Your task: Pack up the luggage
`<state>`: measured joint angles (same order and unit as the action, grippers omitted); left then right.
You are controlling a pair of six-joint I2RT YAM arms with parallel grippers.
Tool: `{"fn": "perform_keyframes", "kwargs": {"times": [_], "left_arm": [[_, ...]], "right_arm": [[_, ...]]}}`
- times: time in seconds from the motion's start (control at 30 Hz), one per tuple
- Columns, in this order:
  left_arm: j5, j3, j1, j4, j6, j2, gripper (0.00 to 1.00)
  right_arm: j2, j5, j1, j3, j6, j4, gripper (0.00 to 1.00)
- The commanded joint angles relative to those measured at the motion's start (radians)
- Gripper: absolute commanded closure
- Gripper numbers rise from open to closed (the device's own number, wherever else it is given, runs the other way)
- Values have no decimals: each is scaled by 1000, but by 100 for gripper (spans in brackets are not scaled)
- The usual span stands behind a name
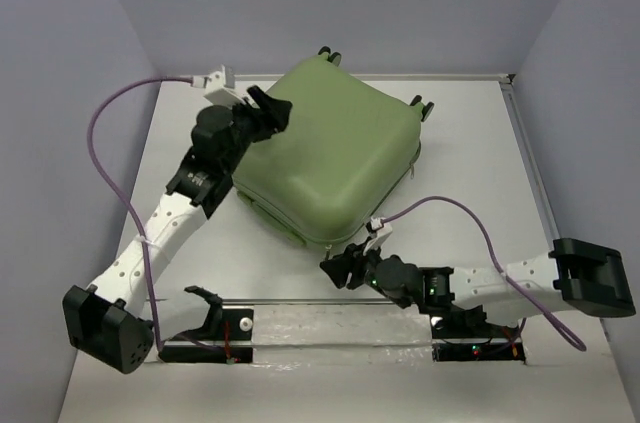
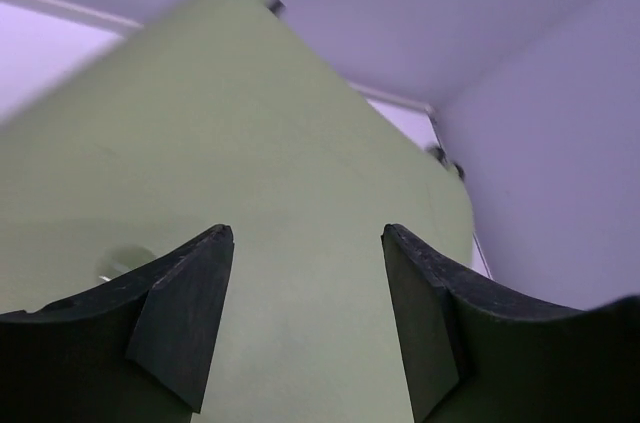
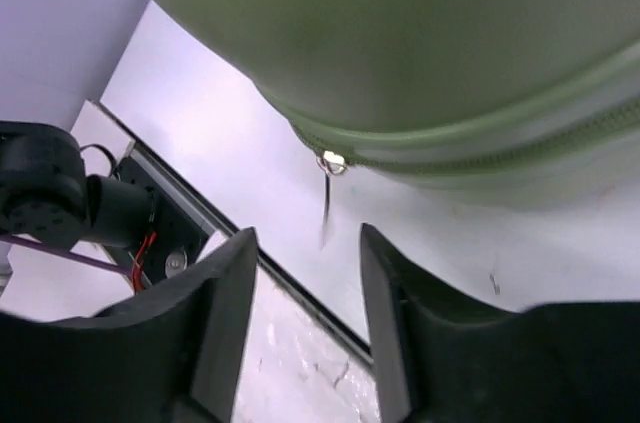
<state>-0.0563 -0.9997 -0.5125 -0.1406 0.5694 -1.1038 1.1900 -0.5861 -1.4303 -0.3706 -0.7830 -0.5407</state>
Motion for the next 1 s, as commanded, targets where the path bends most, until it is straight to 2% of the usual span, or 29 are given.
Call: {"fn": "perform_keyframes", "kwargs": {"times": [0.0,0.03,0.07,0.1,0.2,0.23,0.33,0.37,0.43,0.57,0.6,0.7,0.83,0.97], "left_arm": [[76,-132,192,58,-19,-54,27],[120,-160,269,59,-16,-71,27],[139,-169,304,59,-8,-108,27],[194,-183,369,55,16,-131,27],[249,-209,425,53,33,-221,26],[269,-232,445,61,20,-263,25],[260,-251,465,84,1,-312,24],[266,-248,488,78,7,-338,24],[288,-241,506,72,21,-384,24],[322,-254,540,70,30,-447,24],[340,-254,539,64,40,-476,24],[375,-241,531,53,58,-519,23],[343,-186,511,20,81,-525,23],[342,10,399,-155,152,-476,23]], "right_arm": [[-98,-29,-15,-50,-85,306,40],[-128,-41,-15,-45,-105,347,35],[-162,-55,-15,-42,-116,446,35],[-231,-81,-6,-45,-119,506,45],[-308,-129,45,-74,-148,745,65],[-340,-126,104,-92,-131,781,76],[-366,-66,233,-122,-79,854,90],[-369,-54,337,-135,-50,855,93],[-340,-9,484,-178,11,848,93],[-256,25,638,-244,109,788,93],[-218,52,712,-264,125,728,93],[-141,198,822,-287,175,610,93],[-12,298,880,-381,221,556,93],[106,397,901,-473,272,475,93]]}}
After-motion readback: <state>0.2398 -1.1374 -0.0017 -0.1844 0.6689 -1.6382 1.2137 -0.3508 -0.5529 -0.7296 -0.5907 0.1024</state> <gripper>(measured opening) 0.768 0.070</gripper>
